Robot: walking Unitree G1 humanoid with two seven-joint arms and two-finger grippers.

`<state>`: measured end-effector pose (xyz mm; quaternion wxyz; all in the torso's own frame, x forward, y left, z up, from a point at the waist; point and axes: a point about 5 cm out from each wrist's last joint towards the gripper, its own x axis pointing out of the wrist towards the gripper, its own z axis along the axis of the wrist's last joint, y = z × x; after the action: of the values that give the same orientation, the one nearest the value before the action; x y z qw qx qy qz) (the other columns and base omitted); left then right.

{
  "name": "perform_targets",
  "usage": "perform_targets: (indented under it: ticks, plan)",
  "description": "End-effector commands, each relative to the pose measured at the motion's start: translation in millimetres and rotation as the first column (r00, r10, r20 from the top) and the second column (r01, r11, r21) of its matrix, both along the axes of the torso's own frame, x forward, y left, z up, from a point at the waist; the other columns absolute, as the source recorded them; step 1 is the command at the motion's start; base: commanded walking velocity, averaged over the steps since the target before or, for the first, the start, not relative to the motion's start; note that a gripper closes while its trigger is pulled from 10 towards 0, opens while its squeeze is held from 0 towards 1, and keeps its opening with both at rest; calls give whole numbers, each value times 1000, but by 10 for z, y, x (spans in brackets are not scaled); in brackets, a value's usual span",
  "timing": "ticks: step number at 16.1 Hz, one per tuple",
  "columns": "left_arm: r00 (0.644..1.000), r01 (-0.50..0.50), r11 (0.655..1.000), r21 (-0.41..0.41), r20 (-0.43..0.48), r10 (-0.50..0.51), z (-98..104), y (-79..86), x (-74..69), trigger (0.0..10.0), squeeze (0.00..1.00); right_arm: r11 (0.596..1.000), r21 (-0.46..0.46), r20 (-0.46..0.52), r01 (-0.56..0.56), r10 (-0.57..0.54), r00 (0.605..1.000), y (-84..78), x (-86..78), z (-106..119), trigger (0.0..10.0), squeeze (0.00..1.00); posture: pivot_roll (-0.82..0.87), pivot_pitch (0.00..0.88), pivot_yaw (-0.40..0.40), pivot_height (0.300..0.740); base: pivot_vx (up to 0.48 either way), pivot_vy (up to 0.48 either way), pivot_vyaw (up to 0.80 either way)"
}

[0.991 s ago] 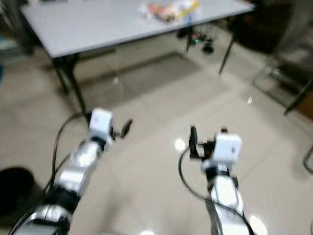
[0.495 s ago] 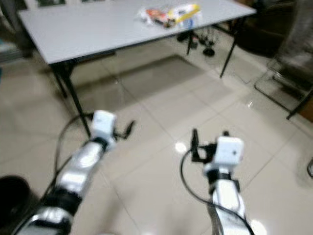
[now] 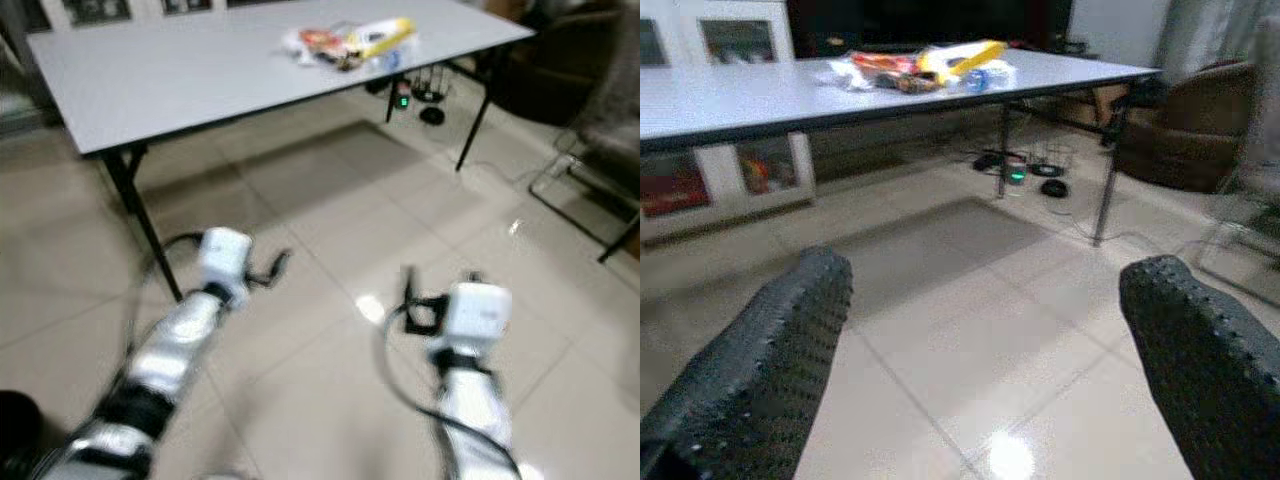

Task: Picking trash to rubbish bin

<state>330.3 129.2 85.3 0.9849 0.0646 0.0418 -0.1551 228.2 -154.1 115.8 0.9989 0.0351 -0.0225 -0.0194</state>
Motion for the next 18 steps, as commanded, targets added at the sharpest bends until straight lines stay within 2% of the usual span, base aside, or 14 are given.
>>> perform_targets:
  ticks: [1,14,17,18]
  plan:
    - [999,39,999,-10,5,-39,20,-136,5,10000,0,999,-21,-1,31,-31,1000,-99,-22,4,10000,0,134,83,-48,740,442,0,0]
    - [999,42,999,-1,0,-42,11,-145,9,10000,0,999,-17,13,48,-48,999,-111,-39,14,10000,0,129,84,-44,740,437,0,0]
    - [999,43,999,1,1,-43,14,-150,15,10000,0,998,-51,13,45,-45,999,-106,-47,14,10000,0,129,84,-44,740,402,0,0]
    - [999,42,999,2,0,-42,15,-150,20,10000,0,998,-51,12,45,-44,999,-104,-41,12,10000,0,128,82,-41,740,394,0,800]
